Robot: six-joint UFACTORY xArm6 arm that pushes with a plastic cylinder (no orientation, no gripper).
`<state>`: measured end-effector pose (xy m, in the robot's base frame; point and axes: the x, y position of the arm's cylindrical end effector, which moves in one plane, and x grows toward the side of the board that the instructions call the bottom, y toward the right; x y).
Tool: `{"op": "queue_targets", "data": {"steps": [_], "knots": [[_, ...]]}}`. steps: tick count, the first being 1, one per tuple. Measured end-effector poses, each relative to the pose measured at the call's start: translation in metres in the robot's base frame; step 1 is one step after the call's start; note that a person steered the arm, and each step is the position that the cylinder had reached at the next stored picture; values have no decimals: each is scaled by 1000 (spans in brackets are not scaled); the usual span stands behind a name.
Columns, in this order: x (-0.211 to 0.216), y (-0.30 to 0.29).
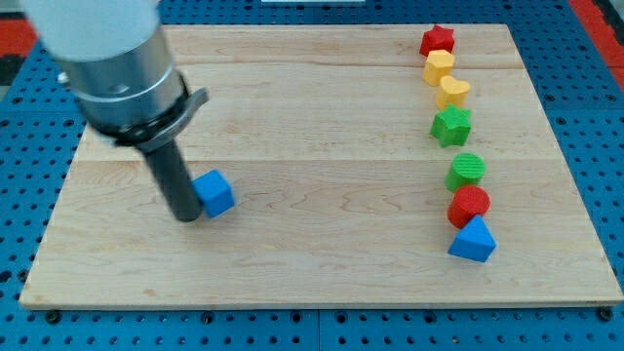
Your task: Place blue cube at the top of the board
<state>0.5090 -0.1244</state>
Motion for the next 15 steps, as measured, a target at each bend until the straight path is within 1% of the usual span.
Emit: {"op": "queue_targets", "data": {"steps": [1, 2, 3, 4, 5, 6, 7, 8, 9, 10, 11, 12, 13, 14, 15], "knots": [[-31, 27], [-51, 71], [-84, 104], [-137, 109], [-174, 131], [-174, 175], [-197, 197], [-232, 207], [-262, 165], [-271, 155], [-272, 194], [-289, 224], [-291, 182], [-316, 151], [-315, 177]]}}
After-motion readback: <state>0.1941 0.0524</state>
